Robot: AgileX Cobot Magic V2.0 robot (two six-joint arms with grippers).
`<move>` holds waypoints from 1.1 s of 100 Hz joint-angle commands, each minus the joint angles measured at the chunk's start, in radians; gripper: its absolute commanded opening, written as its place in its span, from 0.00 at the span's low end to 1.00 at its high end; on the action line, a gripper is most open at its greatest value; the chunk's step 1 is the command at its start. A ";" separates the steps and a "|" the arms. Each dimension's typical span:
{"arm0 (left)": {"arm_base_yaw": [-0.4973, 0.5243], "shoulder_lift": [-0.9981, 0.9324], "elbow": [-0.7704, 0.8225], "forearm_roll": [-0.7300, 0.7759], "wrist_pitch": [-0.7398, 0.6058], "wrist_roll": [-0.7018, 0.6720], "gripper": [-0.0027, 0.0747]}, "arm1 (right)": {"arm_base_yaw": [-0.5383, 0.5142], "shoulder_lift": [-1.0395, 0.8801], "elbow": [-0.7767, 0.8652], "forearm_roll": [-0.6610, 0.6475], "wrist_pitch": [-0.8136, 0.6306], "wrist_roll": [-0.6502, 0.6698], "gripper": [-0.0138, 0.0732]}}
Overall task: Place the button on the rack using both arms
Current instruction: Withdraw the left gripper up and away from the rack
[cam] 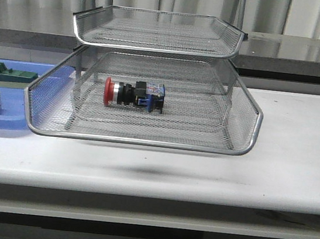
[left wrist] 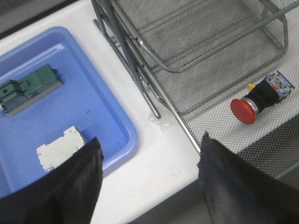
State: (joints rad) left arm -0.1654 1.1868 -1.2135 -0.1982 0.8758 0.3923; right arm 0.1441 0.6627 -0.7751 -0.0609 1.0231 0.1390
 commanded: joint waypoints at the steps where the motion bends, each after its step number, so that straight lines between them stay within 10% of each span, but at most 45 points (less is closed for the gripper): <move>1: 0.006 -0.123 0.081 -0.031 -0.191 -0.014 0.58 | -0.005 -0.001 -0.034 -0.010 -0.045 -0.007 0.08; 49: 0.006 -0.627 0.616 -0.048 -0.622 -0.039 0.58 | -0.005 -0.001 -0.034 -0.010 -0.045 -0.007 0.08; 110: 0.006 -0.978 0.900 -0.122 -0.707 -0.039 0.58 | -0.005 -0.001 -0.034 -0.010 -0.045 -0.007 0.08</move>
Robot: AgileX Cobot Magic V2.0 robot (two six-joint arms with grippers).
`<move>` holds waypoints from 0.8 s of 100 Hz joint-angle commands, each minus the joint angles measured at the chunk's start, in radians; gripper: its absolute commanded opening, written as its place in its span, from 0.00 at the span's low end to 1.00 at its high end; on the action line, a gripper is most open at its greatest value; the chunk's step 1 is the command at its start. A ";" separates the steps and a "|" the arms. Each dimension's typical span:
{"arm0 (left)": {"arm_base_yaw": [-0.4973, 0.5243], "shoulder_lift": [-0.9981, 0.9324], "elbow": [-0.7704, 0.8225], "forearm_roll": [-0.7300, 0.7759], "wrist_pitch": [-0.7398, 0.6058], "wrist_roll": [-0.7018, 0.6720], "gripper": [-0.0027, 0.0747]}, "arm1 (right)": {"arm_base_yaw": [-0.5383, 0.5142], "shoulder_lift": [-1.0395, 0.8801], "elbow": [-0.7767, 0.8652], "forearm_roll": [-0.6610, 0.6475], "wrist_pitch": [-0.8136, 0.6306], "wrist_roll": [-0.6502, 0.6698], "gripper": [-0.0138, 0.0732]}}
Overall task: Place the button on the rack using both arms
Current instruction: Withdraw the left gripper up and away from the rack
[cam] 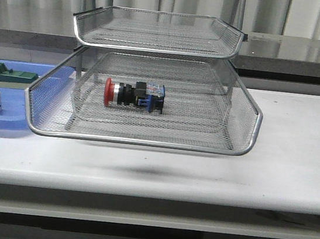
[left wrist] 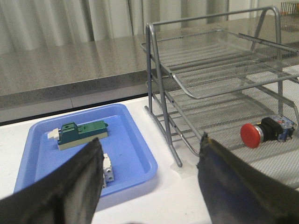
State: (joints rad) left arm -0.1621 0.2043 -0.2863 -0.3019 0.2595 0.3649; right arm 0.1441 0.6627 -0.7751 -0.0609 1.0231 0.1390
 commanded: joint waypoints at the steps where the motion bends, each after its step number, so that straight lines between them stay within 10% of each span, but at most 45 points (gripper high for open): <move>1: 0.003 0.005 -0.027 -0.019 -0.091 -0.011 0.58 | -0.005 -0.001 -0.034 -0.010 -0.045 -0.007 0.08; 44: 0.003 0.005 -0.027 -0.019 -0.100 -0.011 0.55 | -0.005 -0.001 -0.034 -0.010 -0.045 -0.007 0.08; 80: 0.003 0.005 -0.027 -0.017 -0.113 -0.011 0.01 | -0.005 -0.001 -0.034 -0.010 -0.045 -0.007 0.08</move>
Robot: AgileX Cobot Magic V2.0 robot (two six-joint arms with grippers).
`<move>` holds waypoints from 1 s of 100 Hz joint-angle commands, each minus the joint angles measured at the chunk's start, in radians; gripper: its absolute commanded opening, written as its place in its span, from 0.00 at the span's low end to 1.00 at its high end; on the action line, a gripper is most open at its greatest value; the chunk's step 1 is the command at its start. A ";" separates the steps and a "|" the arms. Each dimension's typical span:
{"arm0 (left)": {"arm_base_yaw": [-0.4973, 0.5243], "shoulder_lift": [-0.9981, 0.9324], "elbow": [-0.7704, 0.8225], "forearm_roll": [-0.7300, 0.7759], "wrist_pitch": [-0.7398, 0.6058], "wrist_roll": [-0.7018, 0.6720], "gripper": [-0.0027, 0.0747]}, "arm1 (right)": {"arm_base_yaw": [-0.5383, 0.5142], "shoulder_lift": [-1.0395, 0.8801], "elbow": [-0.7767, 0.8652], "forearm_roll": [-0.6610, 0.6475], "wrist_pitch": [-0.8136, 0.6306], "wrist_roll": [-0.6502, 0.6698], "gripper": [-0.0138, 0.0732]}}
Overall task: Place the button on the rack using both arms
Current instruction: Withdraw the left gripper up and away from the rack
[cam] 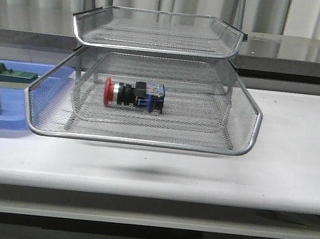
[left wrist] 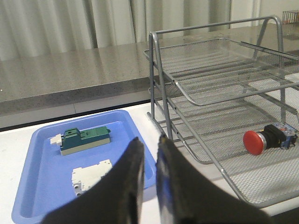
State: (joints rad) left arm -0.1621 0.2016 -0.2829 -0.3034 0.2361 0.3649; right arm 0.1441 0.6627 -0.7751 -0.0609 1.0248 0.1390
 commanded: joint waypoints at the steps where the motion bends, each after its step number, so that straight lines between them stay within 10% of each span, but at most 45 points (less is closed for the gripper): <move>1: 0.003 0.007 -0.030 -0.015 -0.090 -0.011 0.01 | -0.005 -0.001 -0.034 -0.010 -0.047 -0.007 0.08; 100: 0.003 0.007 -0.030 -0.015 -0.096 -0.011 0.01 | -0.005 -0.001 -0.034 0.038 -0.111 -0.007 0.08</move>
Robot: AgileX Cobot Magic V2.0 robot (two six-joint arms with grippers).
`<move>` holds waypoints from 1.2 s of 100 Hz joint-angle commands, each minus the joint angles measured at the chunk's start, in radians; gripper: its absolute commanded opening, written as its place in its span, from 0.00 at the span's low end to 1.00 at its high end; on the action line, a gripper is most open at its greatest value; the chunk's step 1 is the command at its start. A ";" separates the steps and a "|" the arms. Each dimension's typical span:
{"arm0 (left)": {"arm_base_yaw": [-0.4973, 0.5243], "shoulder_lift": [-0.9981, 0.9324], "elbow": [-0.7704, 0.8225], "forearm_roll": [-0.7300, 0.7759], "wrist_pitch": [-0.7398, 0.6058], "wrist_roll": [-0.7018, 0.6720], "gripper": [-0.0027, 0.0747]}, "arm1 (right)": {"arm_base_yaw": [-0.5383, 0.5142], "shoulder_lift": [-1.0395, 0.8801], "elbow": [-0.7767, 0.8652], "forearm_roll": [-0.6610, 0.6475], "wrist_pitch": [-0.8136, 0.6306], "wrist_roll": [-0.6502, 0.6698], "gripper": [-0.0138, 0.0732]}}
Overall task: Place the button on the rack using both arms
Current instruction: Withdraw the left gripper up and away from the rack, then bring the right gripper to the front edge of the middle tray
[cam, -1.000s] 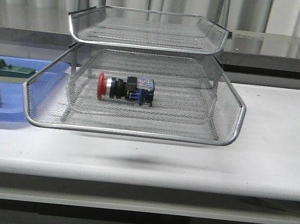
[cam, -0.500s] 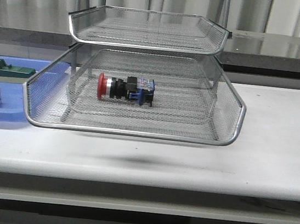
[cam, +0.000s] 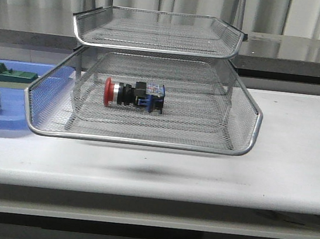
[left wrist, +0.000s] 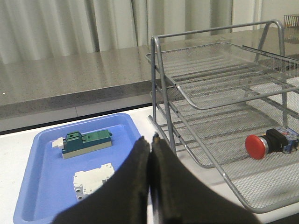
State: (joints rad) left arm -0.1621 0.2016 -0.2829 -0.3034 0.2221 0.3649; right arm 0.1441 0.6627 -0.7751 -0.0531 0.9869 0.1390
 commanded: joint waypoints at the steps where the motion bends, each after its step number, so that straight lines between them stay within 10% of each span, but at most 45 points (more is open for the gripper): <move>1: 0.003 0.007 -0.030 -0.015 -0.082 -0.011 0.01 | -0.005 -0.001 -0.034 0.035 -0.079 -0.007 0.08; 46: 0.003 0.007 -0.030 -0.015 -0.082 -0.011 0.01 | 0.026 0.244 -0.034 0.367 -0.166 -0.059 0.08; 120: 0.003 0.007 -0.030 -0.015 -0.082 -0.011 0.01 | 0.483 0.701 -0.034 0.522 -0.527 -0.086 0.09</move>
State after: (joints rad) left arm -0.1605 0.2016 -0.2829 -0.3034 0.2221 0.3649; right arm 0.5931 1.3474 -0.7751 0.4306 0.5508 0.0637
